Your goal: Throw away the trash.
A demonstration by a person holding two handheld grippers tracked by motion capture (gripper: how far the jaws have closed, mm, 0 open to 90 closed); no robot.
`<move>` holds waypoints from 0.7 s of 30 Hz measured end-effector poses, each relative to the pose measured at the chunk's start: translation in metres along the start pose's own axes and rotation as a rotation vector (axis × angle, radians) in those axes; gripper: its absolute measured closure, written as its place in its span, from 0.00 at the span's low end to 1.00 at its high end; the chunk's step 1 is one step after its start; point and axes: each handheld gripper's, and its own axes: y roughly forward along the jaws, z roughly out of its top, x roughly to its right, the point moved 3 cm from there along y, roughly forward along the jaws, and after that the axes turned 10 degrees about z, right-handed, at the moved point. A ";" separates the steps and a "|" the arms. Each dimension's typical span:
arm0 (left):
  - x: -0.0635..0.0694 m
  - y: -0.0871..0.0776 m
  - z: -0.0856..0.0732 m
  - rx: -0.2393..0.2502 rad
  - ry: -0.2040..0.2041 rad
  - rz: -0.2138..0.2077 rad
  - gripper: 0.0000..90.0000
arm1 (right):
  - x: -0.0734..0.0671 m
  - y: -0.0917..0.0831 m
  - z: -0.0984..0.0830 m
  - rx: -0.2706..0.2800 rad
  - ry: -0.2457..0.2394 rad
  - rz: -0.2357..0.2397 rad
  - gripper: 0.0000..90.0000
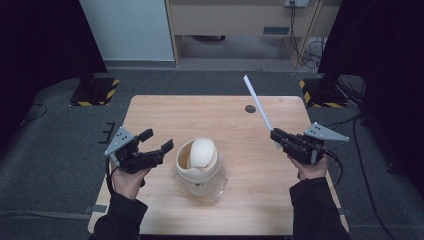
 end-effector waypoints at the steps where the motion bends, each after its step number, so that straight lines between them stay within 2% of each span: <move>1: 0.002 0.002 0.002 0.004 0.001 -0.005 0.12 | -0.001 0.000 0.000 0.005 0.002 0.006 0.88; 8: 0.016 0.010 0.013 0.013 0.025 -0.010 0.12 | -0.008 0.002 0.002 0.005 -0.015 0.028 0.88; 13: 0.025 0.018 0.020 0.018 0.026 -0.028 0.12 | -0.012 0.004 0.004 0.011 -0.024 0.048 0.88; 21: 0.049 0.029 0.037 0.032 0.052 -0.061 0.12 | -0.015 0.005 0.002 0.014 -0.025 0.063 0.88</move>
